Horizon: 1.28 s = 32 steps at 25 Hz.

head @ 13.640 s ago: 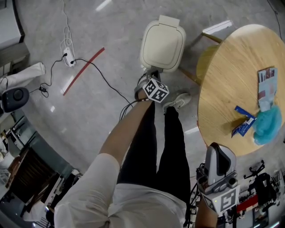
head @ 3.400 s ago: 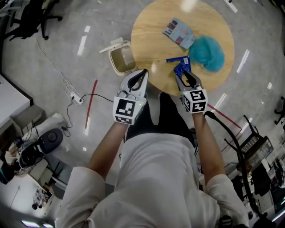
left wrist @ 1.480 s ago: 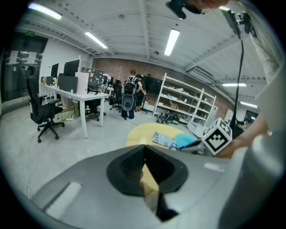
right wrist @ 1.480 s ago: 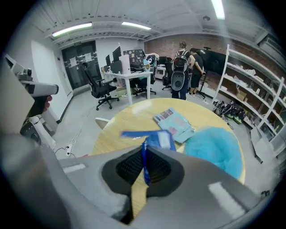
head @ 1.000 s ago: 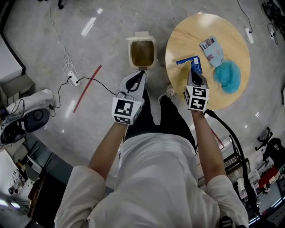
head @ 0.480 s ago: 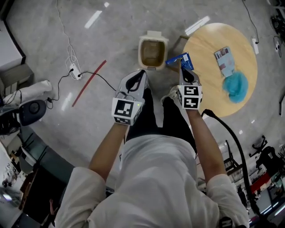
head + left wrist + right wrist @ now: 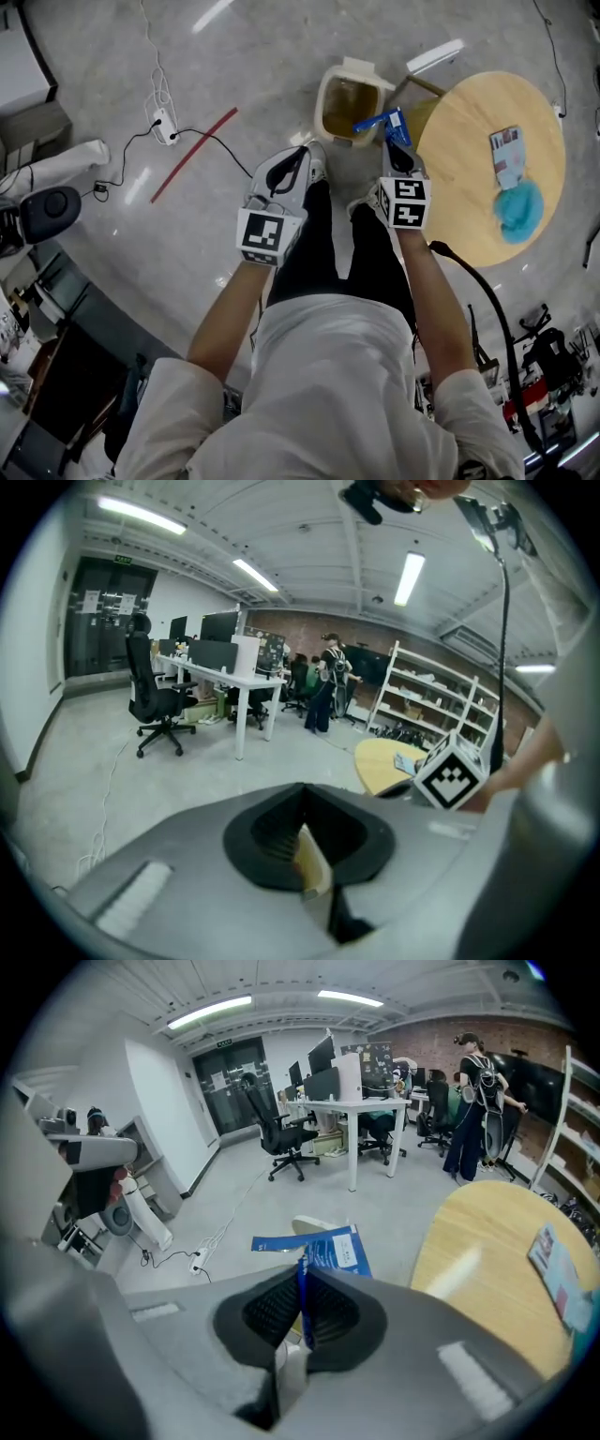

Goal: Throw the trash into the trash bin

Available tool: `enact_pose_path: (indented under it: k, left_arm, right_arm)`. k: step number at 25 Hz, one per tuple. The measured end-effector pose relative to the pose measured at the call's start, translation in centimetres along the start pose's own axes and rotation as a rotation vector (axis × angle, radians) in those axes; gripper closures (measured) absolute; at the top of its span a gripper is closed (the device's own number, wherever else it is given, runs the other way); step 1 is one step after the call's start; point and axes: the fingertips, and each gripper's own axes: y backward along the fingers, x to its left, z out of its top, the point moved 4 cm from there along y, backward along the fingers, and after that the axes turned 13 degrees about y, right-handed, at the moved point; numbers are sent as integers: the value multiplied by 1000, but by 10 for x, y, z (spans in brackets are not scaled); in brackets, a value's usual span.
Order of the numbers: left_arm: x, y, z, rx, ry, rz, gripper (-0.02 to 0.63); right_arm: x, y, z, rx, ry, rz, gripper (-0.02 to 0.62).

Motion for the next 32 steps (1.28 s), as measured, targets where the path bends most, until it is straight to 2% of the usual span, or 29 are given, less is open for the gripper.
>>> enact_pose_path:
  k: [19,24,27,32]
  left_arm:
    - [76,-49,-75,13,0,50,601]
    - [92,-61,-103,27,57,72,601]
    - [99,-68,-120,27,43,57,601]
    - [111,-76,-144,38,75,74,601]
  right_arm:
    - [30,-131,-60,49,-44,75,594]
    - [39,-165,-78,61,-11,104,594]
    - [43,-185,-93,70,-12,115,594]
    - [45,-212,-115,84,-10,117,594]
